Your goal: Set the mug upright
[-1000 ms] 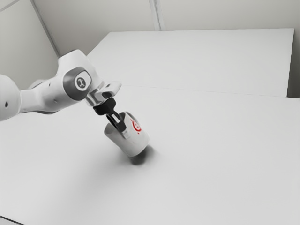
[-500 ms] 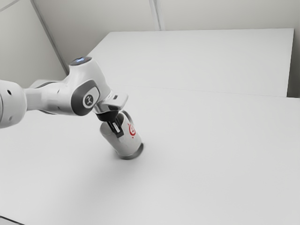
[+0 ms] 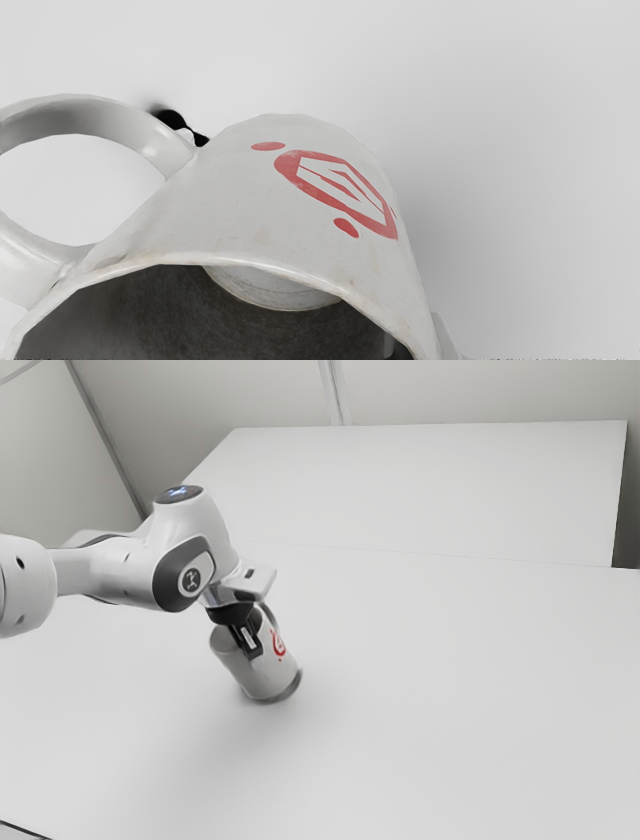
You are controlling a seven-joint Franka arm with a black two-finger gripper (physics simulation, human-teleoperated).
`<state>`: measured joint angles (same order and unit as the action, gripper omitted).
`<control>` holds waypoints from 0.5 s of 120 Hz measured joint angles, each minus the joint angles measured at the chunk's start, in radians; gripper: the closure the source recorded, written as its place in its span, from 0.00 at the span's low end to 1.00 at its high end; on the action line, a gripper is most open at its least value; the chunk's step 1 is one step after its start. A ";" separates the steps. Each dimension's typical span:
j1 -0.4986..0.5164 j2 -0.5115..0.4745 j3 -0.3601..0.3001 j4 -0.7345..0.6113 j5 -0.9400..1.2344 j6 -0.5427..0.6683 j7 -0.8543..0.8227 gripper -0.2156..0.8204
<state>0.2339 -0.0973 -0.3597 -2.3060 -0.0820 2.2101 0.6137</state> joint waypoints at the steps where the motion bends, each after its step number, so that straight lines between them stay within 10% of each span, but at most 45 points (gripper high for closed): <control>1: 0.000 0.000 0.000 0.000 0.001 -0.001 -0.001 0.97; 60: 0.000 -0.016 -0.005 0.000 0.015 -0.057 -0.055 0.33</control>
<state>0.2340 -0.1132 -0.3650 -2.3060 -0.0667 2.1530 0.5587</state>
